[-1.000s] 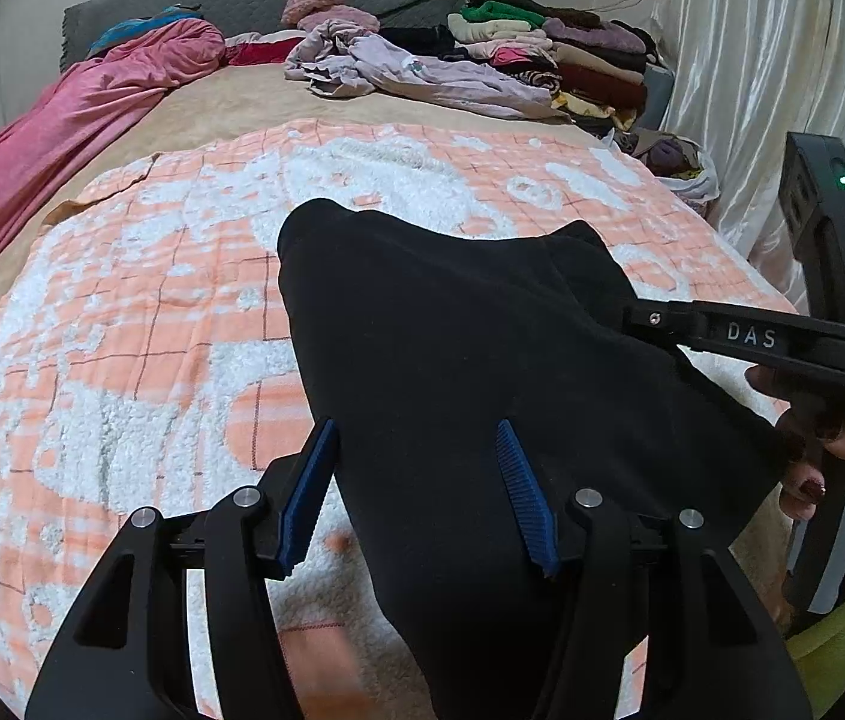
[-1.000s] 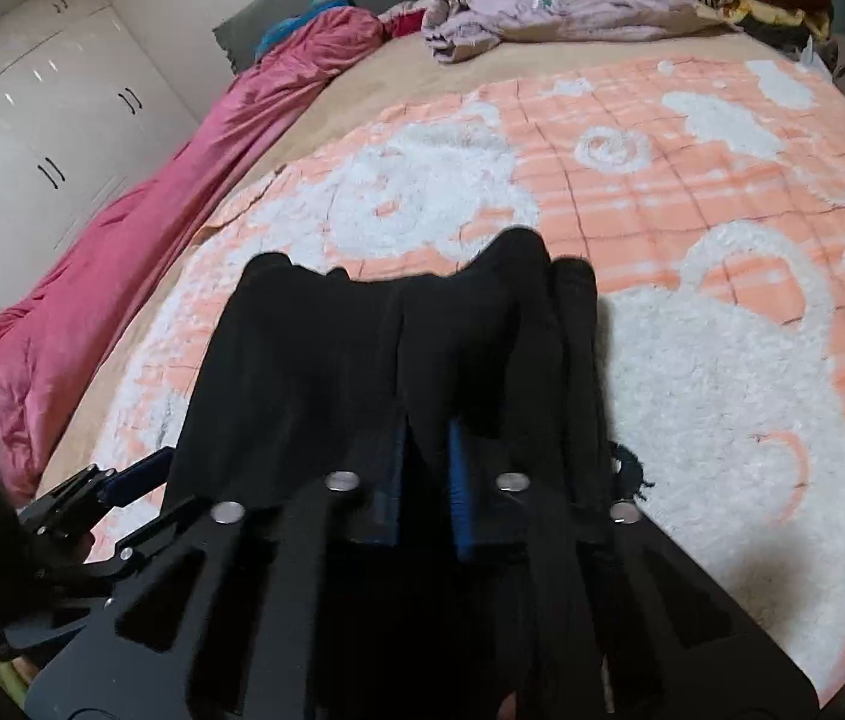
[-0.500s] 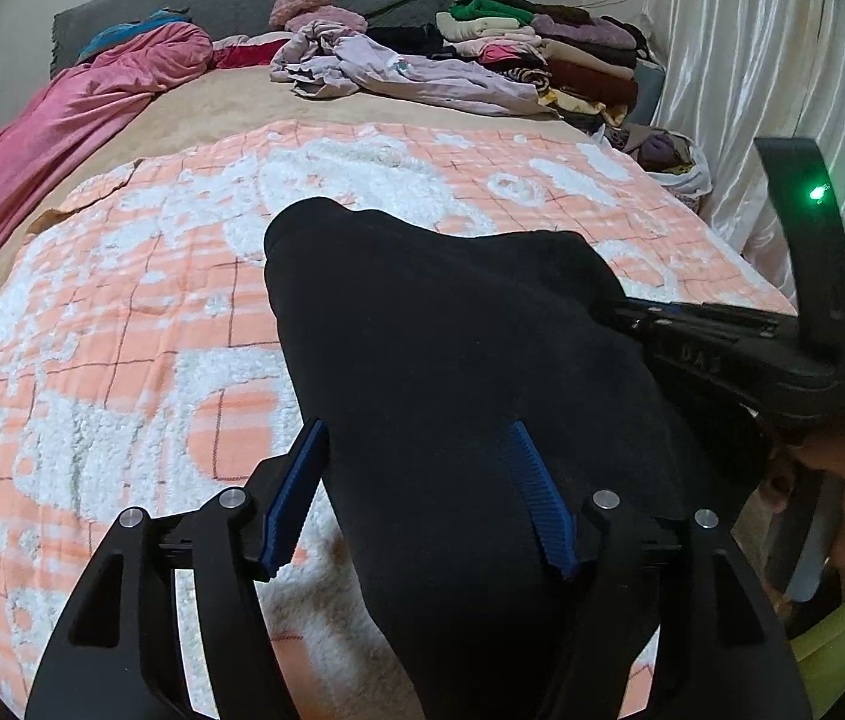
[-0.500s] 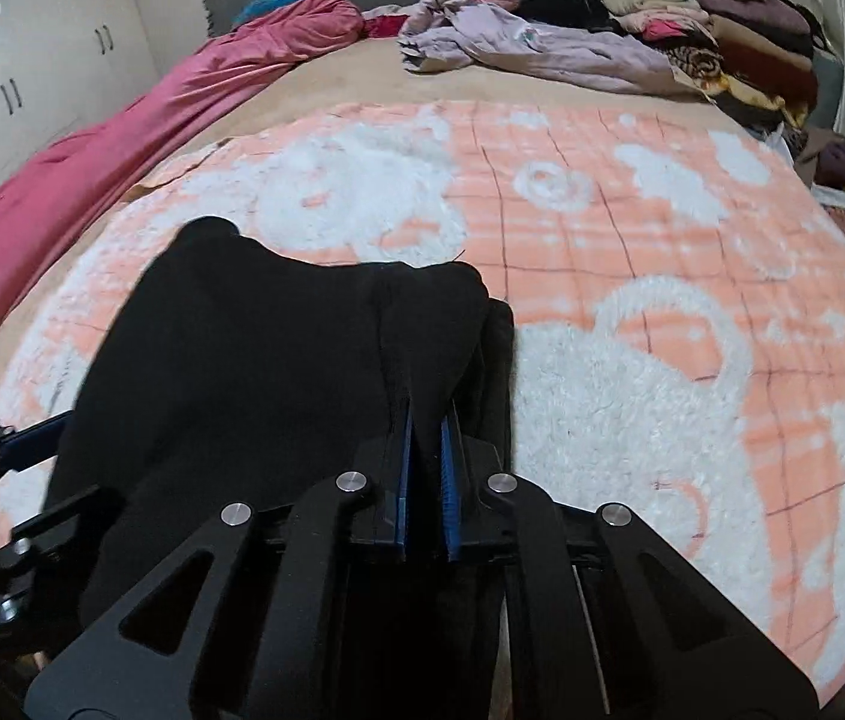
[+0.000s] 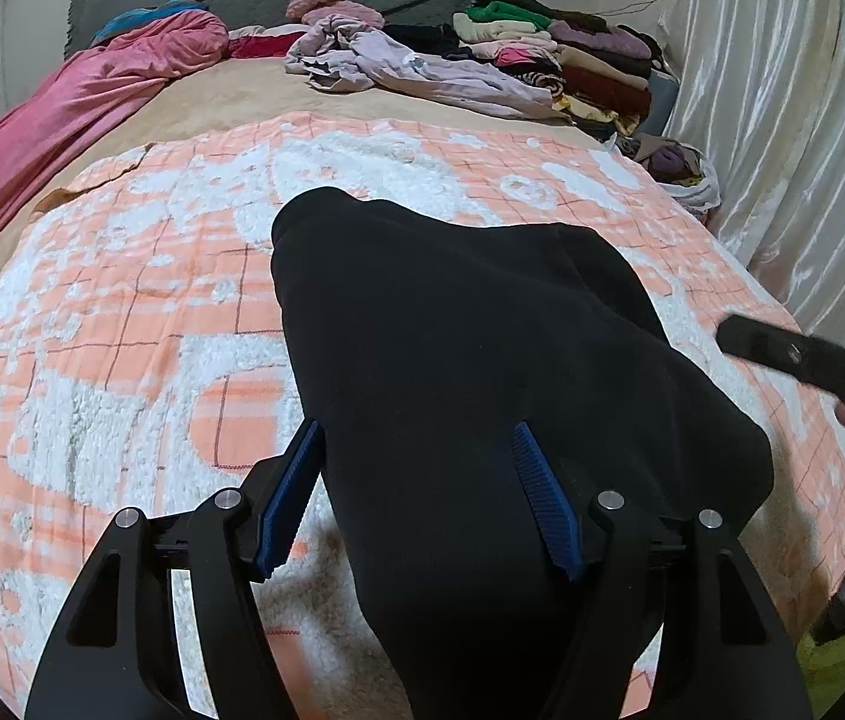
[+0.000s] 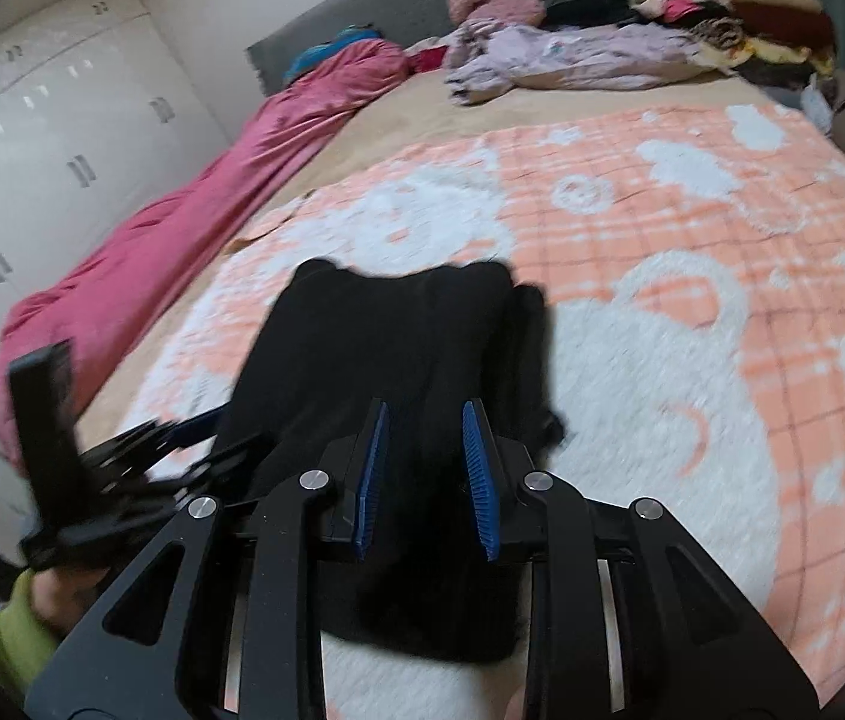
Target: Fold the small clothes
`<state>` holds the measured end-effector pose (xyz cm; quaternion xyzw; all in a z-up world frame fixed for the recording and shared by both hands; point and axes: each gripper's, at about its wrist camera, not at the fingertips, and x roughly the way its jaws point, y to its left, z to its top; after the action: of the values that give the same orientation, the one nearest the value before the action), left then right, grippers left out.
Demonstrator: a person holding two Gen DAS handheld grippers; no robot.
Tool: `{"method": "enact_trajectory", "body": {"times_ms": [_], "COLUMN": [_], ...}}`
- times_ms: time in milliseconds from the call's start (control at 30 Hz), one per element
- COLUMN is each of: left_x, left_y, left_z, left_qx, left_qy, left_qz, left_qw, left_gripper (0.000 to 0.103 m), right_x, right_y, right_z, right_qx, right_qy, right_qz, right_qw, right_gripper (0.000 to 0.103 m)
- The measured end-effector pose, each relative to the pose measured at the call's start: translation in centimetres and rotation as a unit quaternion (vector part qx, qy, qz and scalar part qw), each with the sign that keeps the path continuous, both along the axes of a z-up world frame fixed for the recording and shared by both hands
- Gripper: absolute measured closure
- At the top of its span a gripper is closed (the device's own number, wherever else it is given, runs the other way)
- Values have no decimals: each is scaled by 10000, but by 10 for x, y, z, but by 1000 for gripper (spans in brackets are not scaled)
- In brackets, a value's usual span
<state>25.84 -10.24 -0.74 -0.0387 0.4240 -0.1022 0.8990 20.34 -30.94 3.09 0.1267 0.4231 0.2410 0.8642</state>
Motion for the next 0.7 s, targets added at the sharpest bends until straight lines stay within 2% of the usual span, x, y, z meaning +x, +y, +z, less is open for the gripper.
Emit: {"method": "enact_trajectory", "body": {"times_ms": [33,200,400,467,567,633,700], "left_x": [-1,-2,-4,-4,-4,-6,-7], "left_y": [0,-1,-2,-2,-3,-5,-7], "left_z": [0,0,0,0,1,2,4], "left_qx": [17,59,63,46,101,162,195], "left_qy": [-4,-8,8,28,41,33,30], "left_qz": [-3,14,62,101,120,118,121], "left_qw": [10000,10000,10000,9999,9999,9998,9997], "left_gripper": [39,39,39,39,39,39,39], "right_x": [-1,-2,-7,-8,-11,-13,-15], "right_y": [-1,-2,6,9,11,10,9], "right_z": [-3,-21,-32,-37,-40,-39,-36], "right_qx": [64,453,255,208,104,51,-59], "right_qy": [100,545,577,583,527,493,457], "right_qz": [-2,125,374,466,492,445,363], "right_qw": [9999,9974,9973,9970,9973,9978,9983], "right_gripper": [76,76,76,81,82,88,91]}}
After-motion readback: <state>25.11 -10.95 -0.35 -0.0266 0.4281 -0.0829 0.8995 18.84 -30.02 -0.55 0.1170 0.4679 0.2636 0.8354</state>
